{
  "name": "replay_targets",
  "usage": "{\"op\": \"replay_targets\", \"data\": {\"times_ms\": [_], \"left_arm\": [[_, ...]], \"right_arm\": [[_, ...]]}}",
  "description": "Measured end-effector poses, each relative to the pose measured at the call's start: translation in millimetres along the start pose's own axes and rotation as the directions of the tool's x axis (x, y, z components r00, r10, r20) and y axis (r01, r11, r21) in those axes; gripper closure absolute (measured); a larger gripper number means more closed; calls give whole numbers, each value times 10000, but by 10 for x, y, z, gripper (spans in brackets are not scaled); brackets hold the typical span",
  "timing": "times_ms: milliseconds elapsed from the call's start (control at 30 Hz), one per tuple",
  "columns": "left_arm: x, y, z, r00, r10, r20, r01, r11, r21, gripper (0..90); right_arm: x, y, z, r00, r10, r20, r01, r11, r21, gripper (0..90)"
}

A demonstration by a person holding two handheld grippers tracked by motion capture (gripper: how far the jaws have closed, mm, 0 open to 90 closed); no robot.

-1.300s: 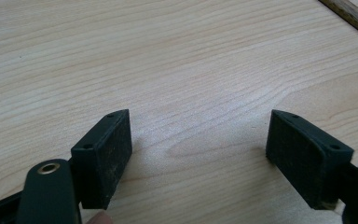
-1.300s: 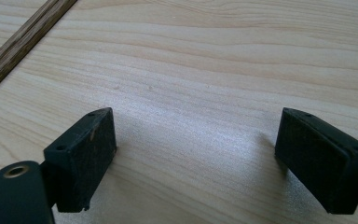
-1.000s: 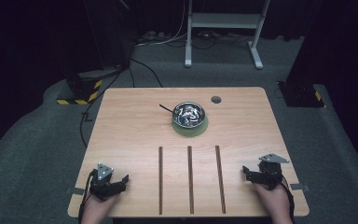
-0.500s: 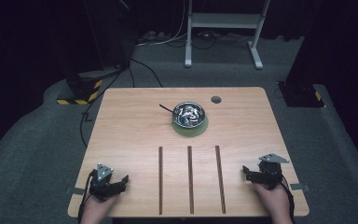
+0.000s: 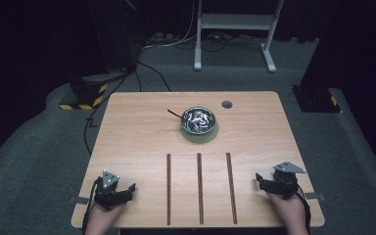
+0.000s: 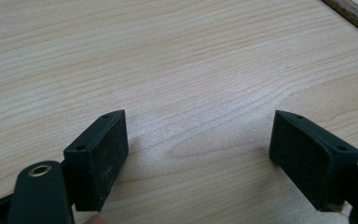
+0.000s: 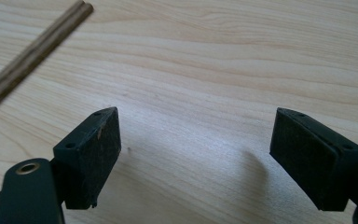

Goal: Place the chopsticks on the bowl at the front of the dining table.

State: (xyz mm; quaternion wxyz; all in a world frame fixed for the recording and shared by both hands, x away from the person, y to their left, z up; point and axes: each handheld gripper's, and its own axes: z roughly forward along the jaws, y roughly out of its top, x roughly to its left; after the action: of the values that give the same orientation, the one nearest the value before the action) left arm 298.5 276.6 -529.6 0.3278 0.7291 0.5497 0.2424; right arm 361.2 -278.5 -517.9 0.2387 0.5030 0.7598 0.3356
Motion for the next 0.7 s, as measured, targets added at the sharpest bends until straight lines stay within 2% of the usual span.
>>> {"op": "replay_targets", "data": {"times_ms": [33, 133, 233, 300, 333, 467, 533, 567, 600, 633, 700], "left_arm": [[-2, 0, 0, 10000, -10, -5, 10, 10000, 8, 190], [-8, 2, 4, 10000, -78, -42, 78, 10000, 19, 184], [-6, 5, 5, 9999, -142, -75, 143, 9999, 65, 166], [-6, 5, 8, 9998, -212, -52, 213, 9997, 102, 160], [-6, 5, 8, 9998, -212, -52, 213, 9997, 102, 160], [-7, 5, 10, 9998, -209, -21, 209, 9997, 89, 152], [-9, 5, 11, 9998, -202, 6, 202, 9998, 92, 148], [-6, 3, 5, 10000, -36, -31, 36, 9999, 112, 147], [-6, 3, 5, 10000, -36, -31, 36, 9999, 112, 147], [-2, 3, -1, 10000, 94, -10, -94, 9998, 150, 147], [-3, 3, -1, 10000, 73, -17, -73, 9998, 160, 147]], "right_arm": [[20, -1, -7, 10000, 97, -22, -97, 9999, -31, 158], [61, 17, -29, 9997, -142, -198, 139, 9998, -125, 159], [113, 32, -44, 9994, -166, -298, 159, 9995, -257, 163], [189, 61, -59, 9982, -227, -546, 217, 9996, -175, 165], [189, 61, -59, 9982, -227, -546, 217, 9996, -175, 165], [336, 137, -28, 9965, -418, -723, 428, 9990, 121, 171], [367, 153, -30, 9969, -337, -716, 350, 9992, 168, 172], [451, 205, -51, 9966, -423, -713, 432, 9990, 116, 184], [451, 205, -51, 9966, -423, -713, 432, 9990, 116, 184], [536, 248, -81, 9958, -566, -715, 572, 9983, 55, 189], [575, 267, -90, 9955, -610, -730, 617, 9981, 79, 192]]}}
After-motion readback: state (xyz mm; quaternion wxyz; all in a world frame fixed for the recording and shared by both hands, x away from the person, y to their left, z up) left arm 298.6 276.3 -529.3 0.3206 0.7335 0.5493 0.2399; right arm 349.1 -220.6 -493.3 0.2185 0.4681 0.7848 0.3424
